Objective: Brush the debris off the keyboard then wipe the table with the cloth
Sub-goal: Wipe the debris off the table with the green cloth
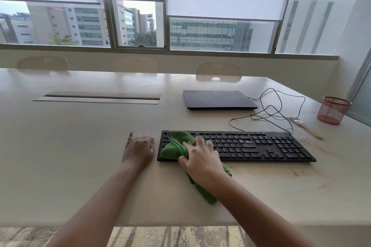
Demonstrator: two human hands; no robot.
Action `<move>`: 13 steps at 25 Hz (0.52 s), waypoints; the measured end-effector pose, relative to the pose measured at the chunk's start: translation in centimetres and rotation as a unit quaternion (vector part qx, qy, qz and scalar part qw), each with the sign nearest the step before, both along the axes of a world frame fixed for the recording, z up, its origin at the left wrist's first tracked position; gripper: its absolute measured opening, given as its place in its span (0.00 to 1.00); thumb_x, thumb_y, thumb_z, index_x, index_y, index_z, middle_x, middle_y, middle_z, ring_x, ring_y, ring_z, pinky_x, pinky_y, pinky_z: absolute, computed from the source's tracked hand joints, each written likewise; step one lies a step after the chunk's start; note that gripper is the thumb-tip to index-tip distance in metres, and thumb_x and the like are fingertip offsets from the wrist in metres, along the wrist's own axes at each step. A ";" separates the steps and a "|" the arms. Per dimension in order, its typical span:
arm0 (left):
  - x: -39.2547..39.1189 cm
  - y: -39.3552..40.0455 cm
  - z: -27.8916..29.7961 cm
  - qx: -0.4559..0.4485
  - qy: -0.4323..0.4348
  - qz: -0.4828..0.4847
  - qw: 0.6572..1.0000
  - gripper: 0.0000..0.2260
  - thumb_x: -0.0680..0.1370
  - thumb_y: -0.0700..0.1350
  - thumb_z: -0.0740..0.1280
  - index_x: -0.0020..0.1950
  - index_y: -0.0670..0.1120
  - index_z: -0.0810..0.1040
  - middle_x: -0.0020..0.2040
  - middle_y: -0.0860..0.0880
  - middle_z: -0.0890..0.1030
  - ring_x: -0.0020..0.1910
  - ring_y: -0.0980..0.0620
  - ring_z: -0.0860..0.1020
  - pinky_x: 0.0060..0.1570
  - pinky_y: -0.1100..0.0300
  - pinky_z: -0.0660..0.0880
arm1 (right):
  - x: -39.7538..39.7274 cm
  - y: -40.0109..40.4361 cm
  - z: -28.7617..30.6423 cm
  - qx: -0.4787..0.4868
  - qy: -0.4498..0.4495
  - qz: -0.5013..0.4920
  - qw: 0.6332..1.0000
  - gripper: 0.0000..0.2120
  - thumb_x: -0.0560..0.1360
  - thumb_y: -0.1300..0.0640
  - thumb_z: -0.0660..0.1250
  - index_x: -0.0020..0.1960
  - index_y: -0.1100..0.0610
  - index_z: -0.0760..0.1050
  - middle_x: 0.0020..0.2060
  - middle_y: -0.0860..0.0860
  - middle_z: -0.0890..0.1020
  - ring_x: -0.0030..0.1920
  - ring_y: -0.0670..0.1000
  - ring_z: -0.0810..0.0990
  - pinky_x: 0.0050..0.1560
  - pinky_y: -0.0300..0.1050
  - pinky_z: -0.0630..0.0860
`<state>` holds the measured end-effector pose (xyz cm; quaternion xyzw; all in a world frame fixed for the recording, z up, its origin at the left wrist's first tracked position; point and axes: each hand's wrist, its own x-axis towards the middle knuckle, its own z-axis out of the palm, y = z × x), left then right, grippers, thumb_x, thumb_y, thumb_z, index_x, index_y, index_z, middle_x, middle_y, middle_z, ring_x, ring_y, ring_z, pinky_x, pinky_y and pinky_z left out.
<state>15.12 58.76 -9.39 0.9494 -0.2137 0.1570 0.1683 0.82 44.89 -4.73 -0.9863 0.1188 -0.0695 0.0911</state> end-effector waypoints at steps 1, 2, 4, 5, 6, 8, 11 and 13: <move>-0.1 0.0 0.0 0.002 -0.001 -0.003 1.000 0.15 0.79 0.42 0.56 0.60 0.47 0.78 0.67 0.50 0.75 0.68 0.51 0.69 0.74 0.55 0.44 | -0.1 -1.1 0.4 0.010 -0.022 0.001 1.000 0.26 0.78 0.44 0.54 0.74 0.52 0.59 0.61 0.53 0.64 0.60 0.56 0.64 0.60 0.53 0.68; -0.1 0.0 -0.1 0.002 -0.002 -0.005 1.000 0.15 0.79 0.42 0.56 0.60 0.48 0.78 0.67 0.50 0.75 0.69 0.51 0.69 0.74 0.55 0.44 | -0.4 -2.8 0.8 0.016 -0.050 -0.009 0.999 0.25 0.78 0.44 0.55 0.73 0.52 0.61 0.59 0.53 0.66 0.57 0.54 0.66 0.58 0.51 0.70; 0.0 0.0 0.0 0.002 -0.007 -0.010 1.000 0.14 0.79 0.42 0.56 0.59 0.48 0.78 0.65 0.51 0.76 0.68 0.52 0.70 0.74 0.56 0.44 | -1.1 -7.1 1.5 0.015 -0.091 -0.061 0.994 0.22 0.78 0.46 0.55 0.69 0.54 0.68 0.54 0.53 0.67 0.50 0.51 0.70 0.48 0.44 0.73; 0.1 0.0 0.1 -0.006 -0.010 -0.014 1.000 0.14 0.79 0.42 0.57 0.59 0.48 0.79 0.64 0.51 0.77 0.67 0.52 0.70 0.74 0.56 0.45 | -1.8 -9.2 2.1 0.035 -0.097 -0.092 0.990 0.19 0.79 0.48 0.56 0.65 0.56 0.71 0.52 0.54 0.68 0.46 0.51 0.72 0.41 0.42 0.72; 0.2 0.1 0.1 -0.020 -0.011 -0.015 1.000 0.14 0.79 0.42 0.57 0.59 0.47 0.79 0.63 0.50 0.78 0.66 0.51 0.71 0.74 0.56 0.46 | -2.6 -12.2 2.3 0.089 -0.107 -0.123 0.983 0.16 0.79 0.49 0.56 0.59 0.58 0.72 0.50 0.54 0.70 0.42 0.51 0.74 0.37 0.41 0.72; 0.3 0.0 0.2 -0.058 -0.012 0.018 0.998 0.13 0.79 0.42 0.58 0.57 0.46 0.81 0.59 0.47 0.80 0.62 0.47 0.74 0.71 0.55 0.55 | -4.7 -17.6 2.9 0.254 -0.144 -0.182 0.939 0.16 0.78 0.49 0.60 0.51 0.62 0.73 0.40 0.57 0.75 0.33 0.53 0.75 0.30 0.43 0.72; -0.2 -1.0 0.7 -0.074 0.002 0.139 0.988 0.14 0.78 0.43 0.56 0.50 0.43 0.82 0.51 0.42 0.82 0.55 0.43 0.75 0.55 0.54 0.65 | -7.5 -24.2 2.4 0.385 -0.236 -0.229 0.862 0.22 0.77 0.47 0.61 0.56 0.66 0.74 0.30 0.55 0.79 0.24 0.48 0.77 0.23 0.37 0.72; -0.6 -2.2 1.2 -0.064 0.044 0.154 0.985 0.17 0.79 0.46 0.55 0.49 0.41 0.82 0.51 0.42 0.81 0.55 0.42 0.74 0.53 0.53 0.65 | -8.6 -25.9 1.9 0.433 -0.251 -0.247 0.829 0.16 0.79 0.57 0.60 0.58 0.69 0.71 0.22 0.49 0.79 0.20 0.46 0.76 0.20 0.34 0.71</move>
